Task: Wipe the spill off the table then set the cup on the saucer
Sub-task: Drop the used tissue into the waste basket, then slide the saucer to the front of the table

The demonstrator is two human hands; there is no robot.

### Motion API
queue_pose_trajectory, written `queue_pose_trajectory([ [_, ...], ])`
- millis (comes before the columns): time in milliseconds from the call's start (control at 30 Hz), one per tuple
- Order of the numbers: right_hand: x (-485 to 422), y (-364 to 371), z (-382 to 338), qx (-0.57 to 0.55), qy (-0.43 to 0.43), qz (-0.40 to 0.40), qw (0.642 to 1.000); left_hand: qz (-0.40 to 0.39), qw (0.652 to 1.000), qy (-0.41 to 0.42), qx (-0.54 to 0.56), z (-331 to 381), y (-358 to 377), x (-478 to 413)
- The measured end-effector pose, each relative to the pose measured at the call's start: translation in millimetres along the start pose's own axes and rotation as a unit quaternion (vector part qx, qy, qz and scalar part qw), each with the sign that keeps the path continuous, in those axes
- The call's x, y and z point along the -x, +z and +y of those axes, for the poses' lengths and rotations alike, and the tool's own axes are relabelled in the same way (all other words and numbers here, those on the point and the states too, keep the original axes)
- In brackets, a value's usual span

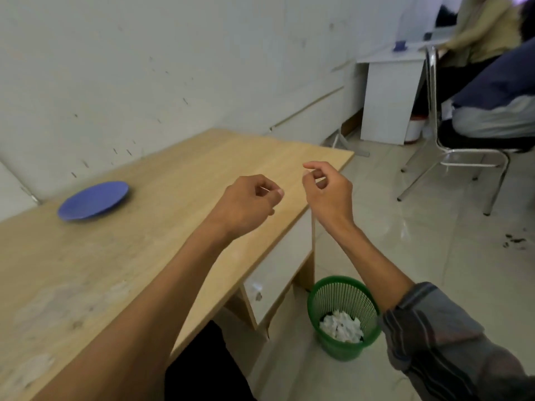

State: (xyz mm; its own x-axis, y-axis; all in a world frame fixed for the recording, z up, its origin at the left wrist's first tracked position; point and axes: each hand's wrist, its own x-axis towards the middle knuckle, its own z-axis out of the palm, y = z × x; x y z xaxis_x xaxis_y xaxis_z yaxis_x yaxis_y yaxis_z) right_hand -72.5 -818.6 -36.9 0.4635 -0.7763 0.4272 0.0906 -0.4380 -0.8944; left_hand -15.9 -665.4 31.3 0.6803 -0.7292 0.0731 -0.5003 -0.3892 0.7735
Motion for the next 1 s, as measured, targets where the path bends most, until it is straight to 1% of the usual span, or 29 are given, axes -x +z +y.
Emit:
queue_pose_trajectory([
  [100, -2.6, 32.1, -35.9, -0.012, -0.041, -0.047, 0.998, 0.053, 0.999, 0.002, -0.011, -5.7, -41.4, 2.9],
  [200, 0.1, 78.8, -66.3, -0.017, -0.076, -0.114, 0.99, 0.106, 0.994, -0.015, -0.016, -25.2, -84.7, 9.7],
  [300, 7.6, 136.7, -89.3, -0.022, -0.098, -0.187, 0.977, 0.155, 0.986, -0.06, -0.019, -63.6, -127.1, 18.0],
  [400, 19.8, 197.7, -101.8, -0.014, -0.094, -0.254, 0.962, 0.201, 0.973, -0.113, 0.002, -112.0, -162.7, 29.5],
  [533, 32.1, 267.2, -101.9, 0.004, -0.054, -0.329, 0.943, 0.26, 0.949, -0.175, 0.038, -173.3, -201.8, 43.2],
  [667, 30.5, 314.6, -98.2, 0.034, 0.014, -0.372, 0.927, 0.314, 0.918, -0.222, 0.097, -222.2, -227.1, 40.7],
  [767, 25.3, 339.8, -91.4, 0.056, 0.089, -0.381, 0.919, 0.341, 0.891, -0.26, 0.147, -252.9, -229.4, 33.4],
  [833, 23.2, 352.6, -87.3, 0.047, 0.125, -0.38, 0.915, 0.363, 0.875, -0.265, 0.177, -271.3, -229.0, 27.6],
  [900, 18.9, 367.5, -81.9, 0.026, 0.151, -0.371, 0.916, 0.378, 0.868, -0.26, 0.191, -283.2, -232.3, 18.2],
  [1000, 11.0, 387.3, -73.7, -0.011, 0.189, -0.376, 0.907, 0.368, 0.868, -0.253, 0.214, -290.5, -240.8, -2.1],
])
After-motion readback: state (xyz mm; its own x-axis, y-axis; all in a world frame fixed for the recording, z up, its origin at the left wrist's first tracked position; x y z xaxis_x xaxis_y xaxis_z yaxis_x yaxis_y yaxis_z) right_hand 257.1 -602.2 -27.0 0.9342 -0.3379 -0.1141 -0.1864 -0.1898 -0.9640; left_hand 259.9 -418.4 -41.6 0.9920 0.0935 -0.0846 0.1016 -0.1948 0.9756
